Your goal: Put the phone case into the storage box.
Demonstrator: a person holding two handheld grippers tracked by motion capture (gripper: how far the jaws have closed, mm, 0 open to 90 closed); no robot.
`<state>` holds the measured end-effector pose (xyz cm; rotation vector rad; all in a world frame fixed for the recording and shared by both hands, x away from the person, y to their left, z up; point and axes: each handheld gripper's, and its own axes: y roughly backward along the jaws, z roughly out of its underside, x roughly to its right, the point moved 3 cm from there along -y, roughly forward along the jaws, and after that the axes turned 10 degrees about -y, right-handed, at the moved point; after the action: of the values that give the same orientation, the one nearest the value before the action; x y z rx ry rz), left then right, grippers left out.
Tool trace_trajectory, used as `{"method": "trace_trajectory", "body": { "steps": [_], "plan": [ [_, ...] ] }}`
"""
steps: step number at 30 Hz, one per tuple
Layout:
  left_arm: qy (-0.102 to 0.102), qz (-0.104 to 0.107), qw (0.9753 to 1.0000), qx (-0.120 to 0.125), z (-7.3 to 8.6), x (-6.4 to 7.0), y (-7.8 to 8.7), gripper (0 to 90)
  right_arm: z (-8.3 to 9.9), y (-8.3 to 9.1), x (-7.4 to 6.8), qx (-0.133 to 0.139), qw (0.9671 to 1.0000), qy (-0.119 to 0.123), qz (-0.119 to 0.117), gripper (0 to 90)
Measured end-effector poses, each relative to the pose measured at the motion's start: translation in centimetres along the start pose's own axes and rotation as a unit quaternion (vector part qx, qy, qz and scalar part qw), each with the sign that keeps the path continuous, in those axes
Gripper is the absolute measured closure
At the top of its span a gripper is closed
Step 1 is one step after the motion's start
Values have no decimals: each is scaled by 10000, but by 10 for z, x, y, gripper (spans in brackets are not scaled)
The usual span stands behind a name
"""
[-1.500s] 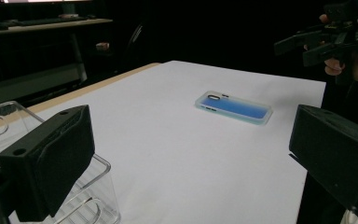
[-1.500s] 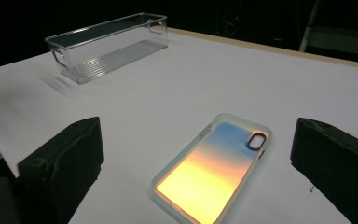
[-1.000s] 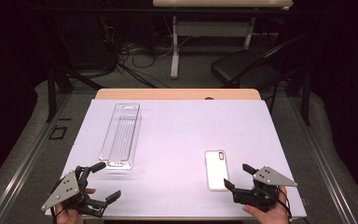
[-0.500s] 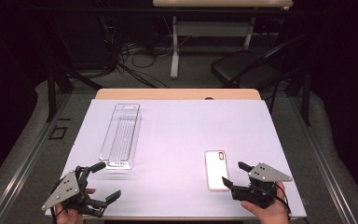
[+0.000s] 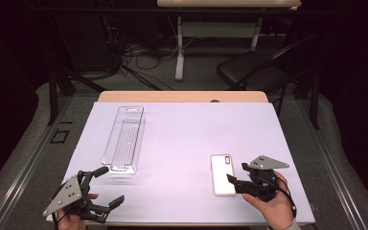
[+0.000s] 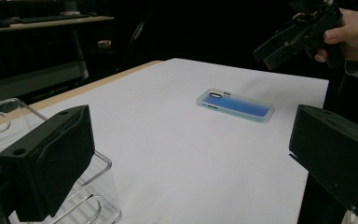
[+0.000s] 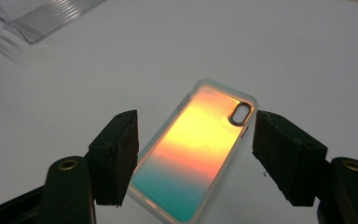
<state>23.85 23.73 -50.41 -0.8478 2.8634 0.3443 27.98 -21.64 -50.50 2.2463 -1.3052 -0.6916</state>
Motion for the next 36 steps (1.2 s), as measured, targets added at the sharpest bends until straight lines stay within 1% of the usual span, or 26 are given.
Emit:
{"method": "trace_trajectory", "body": {
  "steps": [2,3,4,6,7,8,9,11,13,14,16,17,18,20,21,24,25,28,29,30,31,33,34,36],
  "plan": [
    [1,-1,10000,-3,0,0,0,3,-1,-2,1,-2,10000,-24,37,327],
    [4,-1,10000,-4,0,0,0,3,-2,-4,1,-27,10000,-66,53,361],
    [3,0,10000,-1,0,0,0,3,-4,-6,2,-140,9997,-213,34,367],
    [7,3,10000,-5,0,0,0,3,-5,-7,3,-147,9996,-231,29,367],
    [4,6,10000,-7,0,0,0,3,-6,-8,3,-195,9990,-390,40,367],
    [0,9,10000,-8,0,0,0,3,-7,-10,4,-224,9987,-456,56,370],
    [4,9,10000,-17,0,0,0,3,-9,-11,5,-178,9990,-409,97,408],
    [4,9,10000,-17,0,0,0,3,-10,-12,6,-191,9990,-389,93,411],
    [14,11,10000,-8,0,0,0,3,-13,-13,6,-229,9987,-438,83,422],
    [22,11,10000,-10,0,0,0,3,-14,-14,7,-235,9988,-415,88,421],
    [16,12,10000,-15,1,0,-1,3,-17,-16,8,-248,9986,-448,126,422],
    [15,13,10000,-19,0,0,-1,3,-19,-18,9,-317,9981,-510,157,421],
    [14,14,10000,-20,0,0,0,3,-19,-18,9,-317,9981,-510,157,421],
    [32,12,10000,-7,0,0,0,3,-20,-20,9,-477,9966,-646,198,438],
    [32,11,10000,-11,1,0,0,3,-22,-22,11,-530,9963,-578,341,439],
    [24,18,10000,-12,1,0,0,3,-23,-24,10,-591,9957,-609,376,439],
    [24,18,10000,-12,1,0,0,3,-24,-26,10,-703,9941,-689,455,438],
    [31,14,10000,-7,1,0,-1,3,-26,-28,9,-736,9932,-722,535,436],
    [20,13,10000,-16,1,0,-1,3,-27,-30,9,-866,9912,-834,559,443],
    [20,9,10000,-18,1,0,-1,3,-27,-30,9,-866,9912,-834,559,443],
    [21,16,10000,-22,1,-1,-1,3,-29,-32,9,-959,9900,-868,564,445],
    [30,10,10000,-24,1,-1,-1,3,-29,-32,9,-990,9895,-889,561,457],
    [31,12,10000,-25,1,-1,-1,3,-30,-33,10,-1096,9873,-1006,549,461],
    [29,16,10000,-32,1,-1,-1,3,-31,-35,11,-1192,9857,-1074,514,463]
  ]
}}
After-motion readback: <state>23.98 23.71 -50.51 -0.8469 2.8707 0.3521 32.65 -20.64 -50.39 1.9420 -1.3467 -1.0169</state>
